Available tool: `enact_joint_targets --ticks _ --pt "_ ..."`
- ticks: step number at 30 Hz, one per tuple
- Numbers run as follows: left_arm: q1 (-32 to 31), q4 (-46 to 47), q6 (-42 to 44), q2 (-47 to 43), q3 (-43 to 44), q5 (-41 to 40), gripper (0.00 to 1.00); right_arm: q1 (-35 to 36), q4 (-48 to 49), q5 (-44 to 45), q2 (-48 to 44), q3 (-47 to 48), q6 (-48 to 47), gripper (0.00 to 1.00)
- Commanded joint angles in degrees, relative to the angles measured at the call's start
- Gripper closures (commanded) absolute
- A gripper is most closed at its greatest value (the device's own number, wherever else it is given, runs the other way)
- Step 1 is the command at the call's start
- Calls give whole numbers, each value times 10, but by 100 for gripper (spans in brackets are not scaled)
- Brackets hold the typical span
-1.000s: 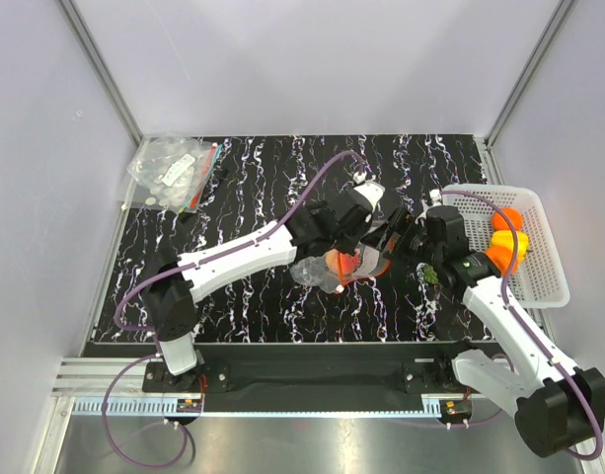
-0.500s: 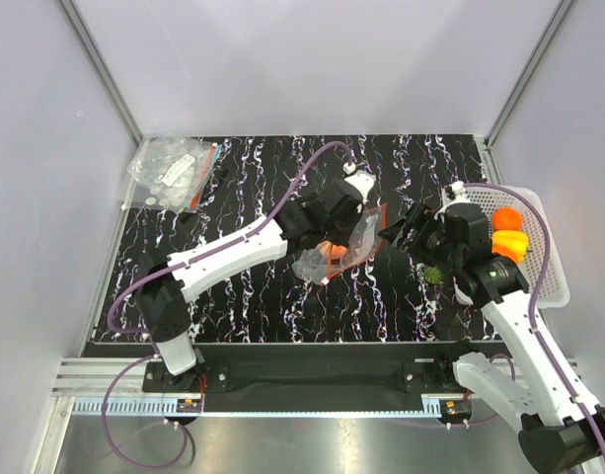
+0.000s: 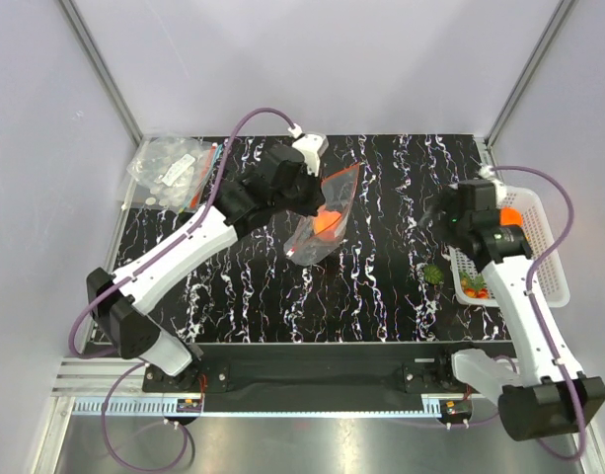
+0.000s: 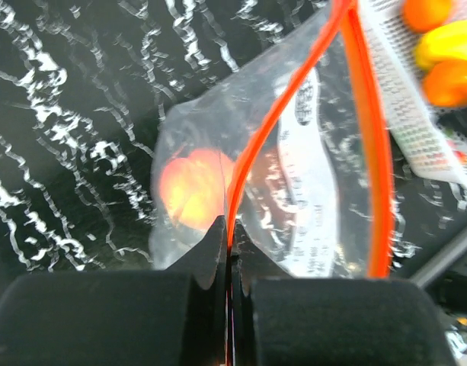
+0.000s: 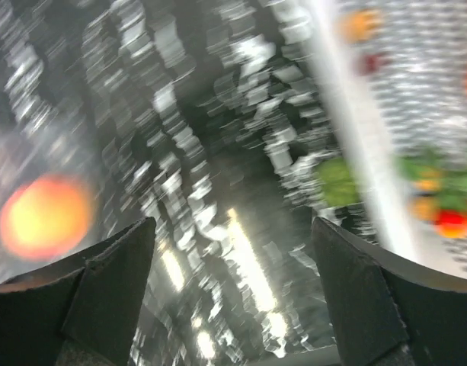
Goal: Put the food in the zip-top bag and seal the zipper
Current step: Pick up the fake fruit from the bin.
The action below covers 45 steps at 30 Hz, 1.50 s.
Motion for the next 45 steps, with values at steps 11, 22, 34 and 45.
enact_joint_targets --ticks 11,22,34,45 --pt "-26 43 10 30 -40 -15 100 -264 -21 198 44 -5 31 0" --pt "-48 32 12 41 -29 -33 100 -400 46 46 189 -5 113 0" --pt "-58 21 11 37 -17 -54 100 -419 137 25 295 -24 156 0" --pt "-65 8 13 43 -5 -63 100 -421 178 7 354 -24 189 6"
